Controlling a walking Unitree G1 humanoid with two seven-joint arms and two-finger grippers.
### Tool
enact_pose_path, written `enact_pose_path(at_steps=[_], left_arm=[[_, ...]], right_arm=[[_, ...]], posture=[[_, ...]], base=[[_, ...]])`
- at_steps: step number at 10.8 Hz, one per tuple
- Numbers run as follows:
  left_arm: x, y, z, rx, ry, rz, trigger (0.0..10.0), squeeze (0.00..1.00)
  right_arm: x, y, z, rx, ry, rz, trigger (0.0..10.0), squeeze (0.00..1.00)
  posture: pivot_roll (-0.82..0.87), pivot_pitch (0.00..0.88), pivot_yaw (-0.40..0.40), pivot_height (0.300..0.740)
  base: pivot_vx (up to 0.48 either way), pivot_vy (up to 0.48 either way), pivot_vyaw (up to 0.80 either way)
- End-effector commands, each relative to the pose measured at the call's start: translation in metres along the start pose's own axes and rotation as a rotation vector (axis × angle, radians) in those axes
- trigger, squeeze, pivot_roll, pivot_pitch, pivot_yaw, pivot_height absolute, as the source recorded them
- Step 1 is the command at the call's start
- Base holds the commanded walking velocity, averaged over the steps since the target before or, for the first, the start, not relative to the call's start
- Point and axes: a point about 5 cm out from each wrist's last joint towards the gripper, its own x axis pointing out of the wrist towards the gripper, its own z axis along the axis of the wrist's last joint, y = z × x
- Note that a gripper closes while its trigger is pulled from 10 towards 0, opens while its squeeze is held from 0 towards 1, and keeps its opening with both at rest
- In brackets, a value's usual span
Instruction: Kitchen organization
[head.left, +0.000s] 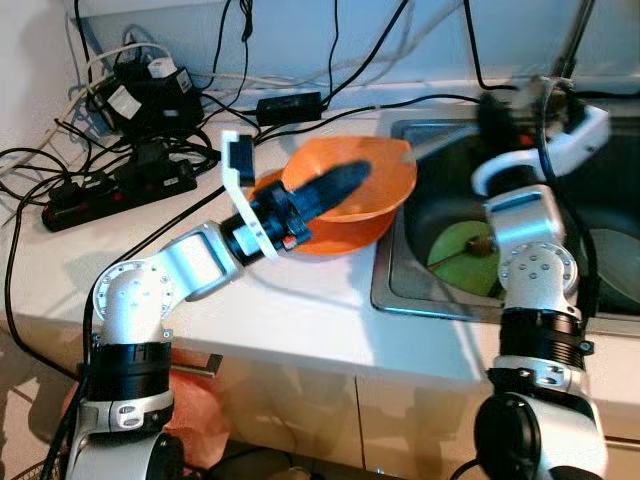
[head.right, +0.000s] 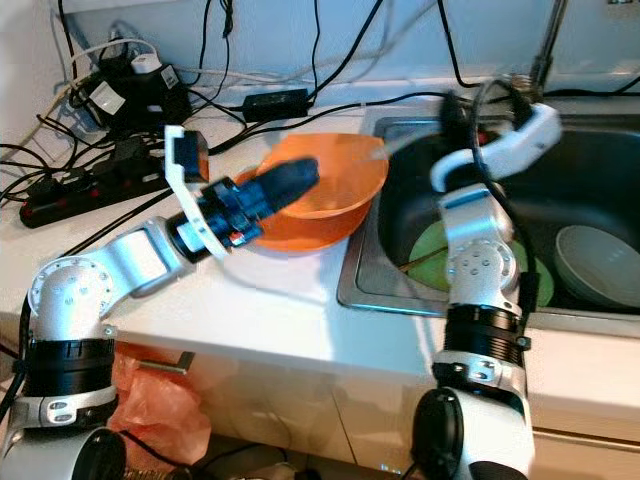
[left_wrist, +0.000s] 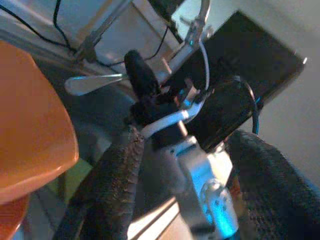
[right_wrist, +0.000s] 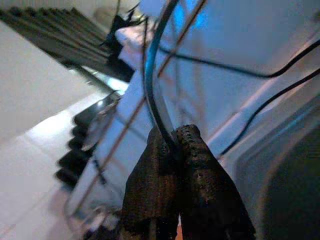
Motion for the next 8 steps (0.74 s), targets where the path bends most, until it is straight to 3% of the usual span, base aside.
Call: enact_pose_path(at_steps=[1, 2, 4, 6, 8], left_arm=[[-0.001, 0.002, -0.005, 0.158, 0.068, 0.062, 10.0, 1.0], [0.001, 0.004, -0.012, 0.285, 0.131, 0.097, 10.0, 1.0], [0.001, 0.013, -0.024, 0.411, 0.203, 0.141, 10.0, 1.0], [-0.003, 0.021, -0.035, 0.497, 0.246, 0.162, 10.0, 1.0], [-0.003, 0.021, -0.041, 0.536, 0.26, 0.148, 10.0, 1.0]], right_arm=[[0.003, -0.003, 0.006, -0.085, -0.023, -0.029, 0.0, 0.0], [0.002, -0.012, 0.01, -0.175, -0.016, -0.07, 0.0, 0.0], [0.001, -0.033, 0.006, -0.337, 0.065, -0.201, 10.0, 0.0], [-0.001, -0.049, -0.001, -0.459, 0.138, -0.28, 10.0, 0.0], [0.0, -0.063, -0.025, -0.597, 0.333, -0.259, 10.0, 0.0]], posture=[[0.11, 0.037, 0.157, 0.74], [0.11, 0.038, 0.157, 0.74], [0.11, 0.041, 0.16, 0.74], [0.11, 0.043, 0.161, 0.74], [0.12, 0.046, 0.167, 0.74]], base=[[0.0, 0.0, 0.0], [0.0, 0.0, 0.0], [0.0, 0.0, 0.0], [0.0, 0.0, 0.0], [0.0, 0.0, 0.0]])
